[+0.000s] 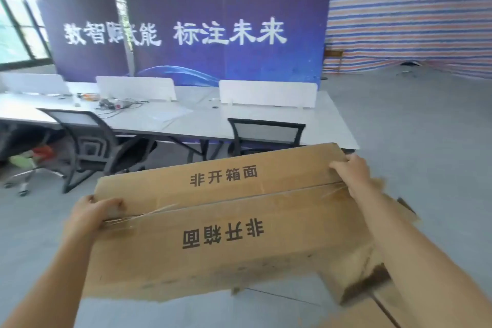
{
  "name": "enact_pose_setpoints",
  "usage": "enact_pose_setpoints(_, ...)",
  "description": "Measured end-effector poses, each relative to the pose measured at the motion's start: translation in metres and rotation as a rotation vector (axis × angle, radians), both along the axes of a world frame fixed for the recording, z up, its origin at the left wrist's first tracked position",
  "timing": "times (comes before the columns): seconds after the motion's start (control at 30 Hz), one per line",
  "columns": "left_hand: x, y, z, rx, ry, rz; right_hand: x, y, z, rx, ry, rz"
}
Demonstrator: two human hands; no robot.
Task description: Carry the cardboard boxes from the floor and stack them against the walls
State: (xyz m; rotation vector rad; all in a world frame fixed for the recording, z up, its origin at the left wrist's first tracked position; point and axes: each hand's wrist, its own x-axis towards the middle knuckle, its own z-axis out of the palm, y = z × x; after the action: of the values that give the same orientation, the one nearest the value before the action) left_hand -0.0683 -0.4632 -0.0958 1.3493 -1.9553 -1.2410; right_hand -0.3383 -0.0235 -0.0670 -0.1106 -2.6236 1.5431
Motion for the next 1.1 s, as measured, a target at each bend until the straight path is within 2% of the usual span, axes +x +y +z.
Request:
enact_pose_setpoints(0.13,0.134,-0.051,0.004,-0.019,0.037,0.299,0.017,-0.15,0.003,0.016,-0.011,0.31)
enact_pose_setpoints(0.2,0.2,-0.064,0.004,-0.064,0.024,0.441,0.038,-0.219,-0.002,0.019,-0.032,0.439)
enact_pose_setpoints(0.33,0.331,-0.078,-0.019,-0.03,0.089,0.694,0.095,-0.342,-0.011,0.024,-0.022,0.654)
enact_pose_setpoints(0.43,0.431,-0.085,-0.059,0.027,0.084,0.899,0.142,-0.415,-0.013,0.036,0.046,0.798)
enact_pose_setpoints(0.53,0.524,-0.08,-0.099,0.05,-0.007,1.085,0.183,-0.468,-0.017,0.054,0.06,0.936)
enact_pose_setpoints(0.63,0.578,-0.058,-0.118,0.048,0.013,1.235,0.213,-0.512,-0.021,0.069,0.066,1.064)
enact_pose_setpoints(0.67,0.588,-0.049,-0.119,0.05,-0.017,1.275,0.22,-0.524,-0.022,0.073,0.064,1.1)
enact_pose_setpoints(0.83,0.525,0.03,-0.066,0.053,-0.057,1.429,0.238,-0.563,-0.027,0.103,0.042,1.277)
enact_pose_setpoints(0.97,0.436,0.073,-0.009,0.052,-0.101,1.516,0.243,-0.591,-0.027,0.15,0.025,1.39)
enact_pose_setpoints(1.1,0.415,0.085,-0.016,0.159,-0.203,1.606,0.245,-0.623,-0.038,0.176,-0.022,1.453)
